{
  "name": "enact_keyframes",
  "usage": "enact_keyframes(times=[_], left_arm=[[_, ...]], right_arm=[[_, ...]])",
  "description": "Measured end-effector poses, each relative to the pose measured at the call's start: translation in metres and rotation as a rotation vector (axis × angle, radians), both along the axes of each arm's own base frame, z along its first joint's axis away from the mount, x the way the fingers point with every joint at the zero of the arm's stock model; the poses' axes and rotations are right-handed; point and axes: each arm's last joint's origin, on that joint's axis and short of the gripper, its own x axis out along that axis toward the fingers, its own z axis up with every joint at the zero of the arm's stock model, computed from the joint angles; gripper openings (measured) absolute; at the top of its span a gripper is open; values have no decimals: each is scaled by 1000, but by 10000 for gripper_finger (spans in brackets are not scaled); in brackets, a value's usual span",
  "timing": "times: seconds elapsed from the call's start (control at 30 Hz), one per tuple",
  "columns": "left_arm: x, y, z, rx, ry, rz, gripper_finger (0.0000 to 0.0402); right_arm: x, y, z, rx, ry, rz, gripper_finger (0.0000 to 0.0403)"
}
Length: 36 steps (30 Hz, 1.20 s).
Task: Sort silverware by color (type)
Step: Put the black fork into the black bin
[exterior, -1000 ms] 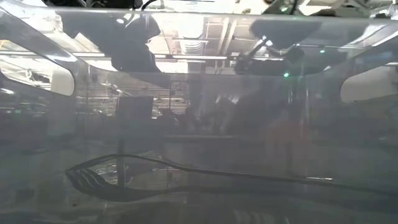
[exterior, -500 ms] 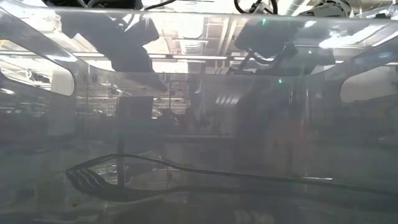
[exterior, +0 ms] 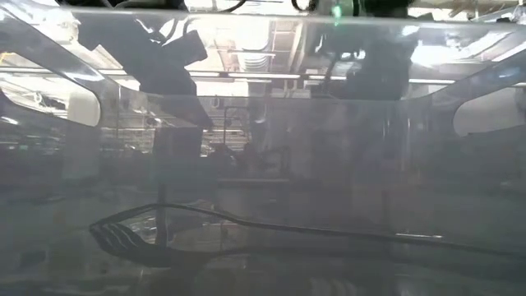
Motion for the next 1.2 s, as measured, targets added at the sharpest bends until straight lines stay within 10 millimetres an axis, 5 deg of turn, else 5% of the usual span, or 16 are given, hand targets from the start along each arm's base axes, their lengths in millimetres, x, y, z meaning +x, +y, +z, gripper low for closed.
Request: enact_keyframes(times=[0.4, 0.73, 1.2], left_arm=[[-1, 1, -1, 6, 7, 29, 148], [-1, 1, -1, -1, 5, 35, 148], [-1, -4, -2, -24, 9, 37, 148]], right_arm=[[-11, 18, 63, -65, 213, -66, 4], [4, 56, 81, 21, -1, 39, 4], [28, 124, 99, 262, -397, 473, 4]])
